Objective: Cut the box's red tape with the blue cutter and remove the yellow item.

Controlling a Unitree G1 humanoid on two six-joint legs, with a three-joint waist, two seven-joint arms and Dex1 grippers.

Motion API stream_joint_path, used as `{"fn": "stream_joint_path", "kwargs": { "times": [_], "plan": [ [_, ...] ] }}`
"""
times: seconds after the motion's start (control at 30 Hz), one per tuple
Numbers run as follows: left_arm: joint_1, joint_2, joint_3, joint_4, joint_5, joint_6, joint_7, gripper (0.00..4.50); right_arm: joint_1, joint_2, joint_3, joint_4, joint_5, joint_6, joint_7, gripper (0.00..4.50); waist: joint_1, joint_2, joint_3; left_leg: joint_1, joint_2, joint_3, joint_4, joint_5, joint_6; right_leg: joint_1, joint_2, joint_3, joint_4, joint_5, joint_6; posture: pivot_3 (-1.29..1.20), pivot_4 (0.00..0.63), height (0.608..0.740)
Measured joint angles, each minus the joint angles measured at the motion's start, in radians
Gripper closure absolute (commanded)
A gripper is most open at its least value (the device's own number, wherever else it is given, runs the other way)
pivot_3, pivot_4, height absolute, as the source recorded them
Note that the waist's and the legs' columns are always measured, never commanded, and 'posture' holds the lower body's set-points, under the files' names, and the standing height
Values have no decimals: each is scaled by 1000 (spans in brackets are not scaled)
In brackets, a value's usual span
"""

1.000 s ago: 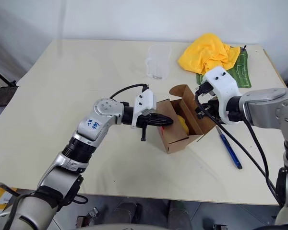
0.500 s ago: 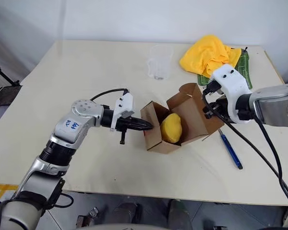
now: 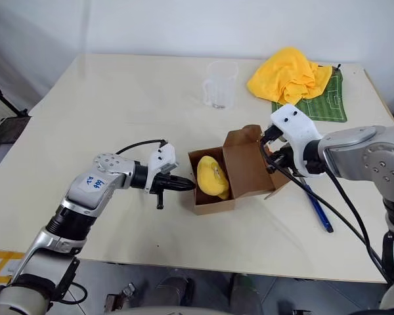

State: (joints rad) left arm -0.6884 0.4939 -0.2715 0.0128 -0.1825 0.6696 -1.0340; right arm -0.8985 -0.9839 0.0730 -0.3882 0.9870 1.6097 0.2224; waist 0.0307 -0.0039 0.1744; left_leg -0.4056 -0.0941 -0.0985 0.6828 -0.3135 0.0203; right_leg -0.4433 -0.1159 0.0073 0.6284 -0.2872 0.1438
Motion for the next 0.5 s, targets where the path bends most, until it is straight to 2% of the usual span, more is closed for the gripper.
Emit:
{"fn": "stream_joint_path", "kwargs": {
  "times": [0.13, 0.2, 0.3, 0.5],
  "plan": [
    [0, -43, -4, 1, -2, 0, 33, 4468, 0, 18, 1, -22, -5, 0, 1, 4500, -4, 0, 0, 0, 0, 0, 0, 0, 0, 0, 0, 0, 0, 0, 0, 0, 150, 740],
    [-1, -47, 2, 2, -8, 5, 43, 4500, 1, 14, 3, -28, -17, 0, 2, 4035, -5, 0, 0, 0, 0, 0, 0, 0, 0, 0, 0, 0, 0, 0, 0, 0, 150, 740],
    [-7, -48, 15, 1, -13, 19, 45, 3917, 9, 9, 5, -38, -21, 0, 8, 3200, -9, 0, 0, 0, 1, 0, -1, 0, 0, -1, 1, 0, 0, 0, 0, 0, 150, 740],
    [-8, -40, 20, -1, -25, 30, 39, 2122, 15, -27, 1, -34, -49, 0, 52, 1152, -6, 0, 0, 0, 1, 0, -1, 0, 0, -1, 1, 0, 0, 0, 0, 0, 150, 740]
  ]
}}
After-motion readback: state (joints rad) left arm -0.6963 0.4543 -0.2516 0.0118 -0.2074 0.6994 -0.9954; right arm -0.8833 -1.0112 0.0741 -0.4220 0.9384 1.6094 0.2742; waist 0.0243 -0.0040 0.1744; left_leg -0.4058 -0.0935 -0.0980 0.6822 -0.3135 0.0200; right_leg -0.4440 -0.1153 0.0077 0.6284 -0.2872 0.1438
